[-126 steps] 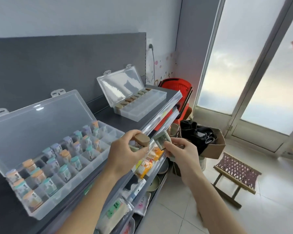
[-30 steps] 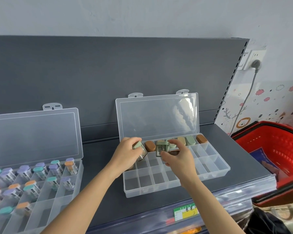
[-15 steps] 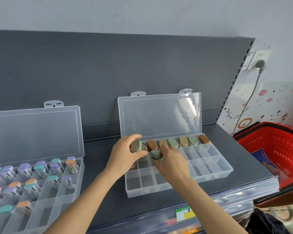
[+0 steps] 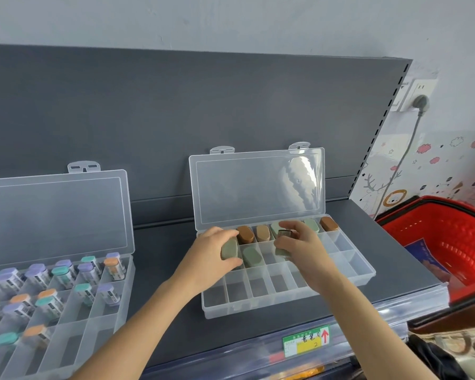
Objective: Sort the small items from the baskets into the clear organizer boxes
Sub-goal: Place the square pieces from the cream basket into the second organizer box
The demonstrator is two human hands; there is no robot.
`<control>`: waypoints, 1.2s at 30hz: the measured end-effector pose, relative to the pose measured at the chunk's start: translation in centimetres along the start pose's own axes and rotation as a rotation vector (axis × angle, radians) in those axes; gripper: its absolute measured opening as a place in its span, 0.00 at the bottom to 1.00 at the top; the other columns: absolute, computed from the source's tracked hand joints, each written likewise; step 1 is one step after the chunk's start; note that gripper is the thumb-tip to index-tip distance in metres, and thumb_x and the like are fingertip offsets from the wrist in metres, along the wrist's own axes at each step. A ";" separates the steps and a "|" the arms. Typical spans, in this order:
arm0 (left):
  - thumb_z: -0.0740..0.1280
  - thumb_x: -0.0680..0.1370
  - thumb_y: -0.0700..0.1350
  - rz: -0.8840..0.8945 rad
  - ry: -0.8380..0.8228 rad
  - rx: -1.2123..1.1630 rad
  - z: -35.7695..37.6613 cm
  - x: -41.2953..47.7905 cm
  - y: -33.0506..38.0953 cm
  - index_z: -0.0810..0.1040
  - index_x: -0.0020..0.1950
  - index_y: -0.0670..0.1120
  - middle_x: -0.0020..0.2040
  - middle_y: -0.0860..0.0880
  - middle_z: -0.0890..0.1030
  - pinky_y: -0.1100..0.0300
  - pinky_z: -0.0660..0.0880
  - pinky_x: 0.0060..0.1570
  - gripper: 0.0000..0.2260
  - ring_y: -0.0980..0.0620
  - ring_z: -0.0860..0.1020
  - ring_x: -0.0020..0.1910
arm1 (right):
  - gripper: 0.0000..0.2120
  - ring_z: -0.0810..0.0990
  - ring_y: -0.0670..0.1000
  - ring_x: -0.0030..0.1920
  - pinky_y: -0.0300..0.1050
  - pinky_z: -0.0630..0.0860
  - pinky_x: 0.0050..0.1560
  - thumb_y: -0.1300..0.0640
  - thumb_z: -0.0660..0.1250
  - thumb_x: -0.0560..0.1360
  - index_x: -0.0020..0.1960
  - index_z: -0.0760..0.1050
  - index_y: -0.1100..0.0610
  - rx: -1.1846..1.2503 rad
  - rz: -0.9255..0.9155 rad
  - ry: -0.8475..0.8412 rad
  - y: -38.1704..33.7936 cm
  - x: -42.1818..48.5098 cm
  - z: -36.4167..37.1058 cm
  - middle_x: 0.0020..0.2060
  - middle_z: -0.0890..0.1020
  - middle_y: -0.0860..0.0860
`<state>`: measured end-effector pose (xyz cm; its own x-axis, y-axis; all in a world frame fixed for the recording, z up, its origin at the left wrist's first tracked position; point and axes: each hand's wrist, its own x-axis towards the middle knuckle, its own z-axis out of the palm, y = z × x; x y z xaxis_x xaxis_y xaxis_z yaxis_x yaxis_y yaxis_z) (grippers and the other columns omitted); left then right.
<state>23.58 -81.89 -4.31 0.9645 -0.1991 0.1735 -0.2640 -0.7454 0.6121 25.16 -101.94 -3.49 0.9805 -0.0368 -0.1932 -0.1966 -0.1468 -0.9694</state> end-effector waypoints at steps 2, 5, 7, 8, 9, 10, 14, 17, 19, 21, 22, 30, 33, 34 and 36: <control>0.73 0.72 0.50 -0.007 -0.004 0.055 0.2 0.0 0.1 0.71 0.66 0.52 0.63 0.56 0.74 0.61 0.72 0.58 0.23 0.55 0.72 0.59 | 0.20 0.80 0.56 0.54 0.51 0.77 0.59 0.62 0.70 0.73 0.64 0.71 0.54 0.080 -0.002 -0.040 0.2 0.0 -0.4 0.54 0.78 0.55; 0.73 0.71 0.53 -0.007 -0.019 0.138 0.5 0.0 0.0 0.74 0.62 0.50 0.60 0.55 0.75 0.61 0.71 0.56 0.22 0.55 0.72 0.58 | 0.16 0.81 0.58 0.54 0.53 0.79 0.58 0.60 0.69 0.75 0.62 0.73 0.55 0.189 -0.021 -0.070 0.5 -0.1 -0.7 0.55 0.78 0.57; 0.73 0.71 0.55 -0.006 -0.042 0.182 0.8 0.1 -0.1 0.75 0.62 0.49 0.60 0.54 0.76 0.61 0.70 0.56 0.22 0.54 0.70 0.58 | 0.10 0.80 0.59 0.55 0.53 0.80 0.55 0.61 0.67 0.76 0.58 0.75 0.57 0.245 -0.028 -0.072 0.6 -0.3 -0.9 0.53 0.79 0.59; 0.73 0.71 0.55 -0.010 -0.053 0.197 0.9 0.1 -0.2 0.75 0.62 0.49 0.60 0.53 0.76 0.60 0.70 0.57 0.23 0.53 0.70 0.59 | 0.08 0.80 0.59 0.55 0.52 0.80 0.54 0.60 0.67 0.76 0.56 0.75 0.56 0.256 -0.030 -0.065 0.6 -0.4 -0.9 0.52 0.79 0.58; 0.73 0.71 0.56 -0.016 -0.060 0.207 1.0 0.0 -0.4 0.75 0.62 0.49 0.60 0.53 0.76 0.60 0.70 0.57 0.23 0.53 0.70 0.59 | 0.07 0.80 0.58 0.55 0.51 0.81 0.53 0.60 0.67 0.76 0.55 0.76 0.55 0.252 -0.034 -0.049 0.6 -0.4 -1.0 0.52 0.79 0.58; 0.73 0.71 0.57 -0.023 -0.064 0.217 1.1 0.0 -0.5 0.75 0.63 0.49 0.60 0.53 0.75 0.59 0.70 0.58 0.24 0.53 0.69 0.60 | 0.08 0.80 0.58 0.54 0.49 0.81 0.52 0.60 0.67 0.76 0.55 0.76 0.54 0.232 -0.039 -0.030 0.6 -0.4 -1.1 0.51 0.79 0.57; 0.71 0.71 0.59 -0.015 -0.062 0.274 1.3 -0.1 -0.8 0.75 0.65 0.50 0.62 0.53 0.73 0.59 0.67 0.62 0.25 0.53 0.66 0.63 | 0.18 0.82 0.57 0.51 0.50 0.82 0.51 0.58 0.72 0.72 0.60 0.73 0.57 0.131 -0.036 0.012 0.7 0.0 -1.6 0.50 0.81 0.56; 0.71 0.72 0.58 -0.011 -0.040 0.255 1.1 -0.3 -0.7 0.73 0.67 0.51 0.63 0.54 0.71 0.58 0.66 0.65 0.26 0.54 0.64 0.64 | 0.19 0.82 0.53 0.48 0.47 0.82 0.49 0.55 0.73 0.71 0.59 0.73 0.57 -0.047 -0.094 0.079 0.9 0.1 -1.9 0.49 0.81 0.53; 0.71 0.72 0.58 -0.005 -0.024 0.238 0.9 -0.5 -0.6 0.71 0.69 0.51 0.65 0.55 0.70 0.57 0.65 0.66 0.27 0.53 0.63 0.65 | 0.17 0.80 0.49 0.47 0.37 0.79 0.46 0.53 0.71 0.73 0.61 0.75 0.54 -0.318 -0.193 0.112 1.2 0.4 -2.0 0.50 0.80 0.50; 0.70 0.72 0.58 -0.001 -0.015 0.223 0.7 -0.6 -0.4 0.71 0.69 0.52 0.65 0.55 0.70 0.56 0.65 0.66 0.27 0.54 0.63 0.66 | 0.19 0.77 0.47 0.46 0.27 0.73 0.40 0.52 0.70 0.73 0.63 0.76 0.52 -0.552 -0.275 0.109 1.3 0.7 -2.1 0.54 0.77 0.50; 0.70 0.72 0.58 0.000 -0.012 0.215 0.7 -0.6 -0.3 0.71 0.69 0.52 0.66 0.55 0.70 0.56 0.64 0.66 0.27 0.54 0.63 0.66 | 0.20 0.76 0.47 0.45 0.27 0.71 0.39 0.52 0.71 0.73 0.64 0.75 0.52 -0.625 -0.301 0.098 1.2 0.9 -2.1 0.54 0.77 0.50; 0.69 0.74 0.56 -0.002 0.012 0.167 0.3 -1.2 -0.1 0.73 0.67 0.51 0.64 0.56 0.70 0.59 0.65 0.65 0.23 0.56 0.64 0.65 | 0.25 0.72 0.50 0.51 0.38 0.75 0.53 0.49 0.75 0.69 0.63 0.72 0.52 -0.996 -0.394 -0.150 0.0 1.0 -1.4 0.58 0.72 0.50; 0.69 0.74 0.56 -0.011 0.019 0.156 0.1 -1.5 -0.4 0.74 0.66 0.51 0.64 0.56 0.70 0.61 0.65 0.63 0.22 0.56 0.64 0.64 | 0.26 0.73 0.54 0.57 0.44 0.75 0.60 0.51 0.72 0.72 0.68 0.71 0.52 -1.090 -0.405 -0.247 -0.6 0.9 -1.4 0.61 0.70 0.52; 0.69 0.74 0.56 -0.015 0.020 0.156 0.0 -1.6 -0.5 0.74 0.66 0.51 0.64 0.56 0.70 0.61 0.65 0.63 0.22 0.57 0.64 0.64 | 0.26 0.73 0.54 0.57 0.44 0.75 0.60 0.51 0.72 0.72 0.68 0.71 0.52 -1.107 -0.404 -0.260 -0.6 1.0 -1.3 0.61 0.71 0.52; 0.69 0.74 0.56 -0.025 0.023 0.154 0.0 -1.7 -0.6 0.74 0.66 0.50 0.64 0.56 0.70 0.62 0.65 0.62 0.22 0.57 0.64 0.64 | 0.25 0.74 0.52 0.54 0.43 0.76 0.58 0.51 0.72 0.72 0.67 0.70 0.53 -1.104 -0.394 -0.258 -0.6 1.3 -1.2 0.60 0.74 0.51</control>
<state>22.09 -81.12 -4.92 0.9698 -0.1666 0.1783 -0.2344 -0.8391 0.4909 26.53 -103.06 -2.98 0.9225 0.3813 -0.0592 0.3405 -0.8765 -0.3402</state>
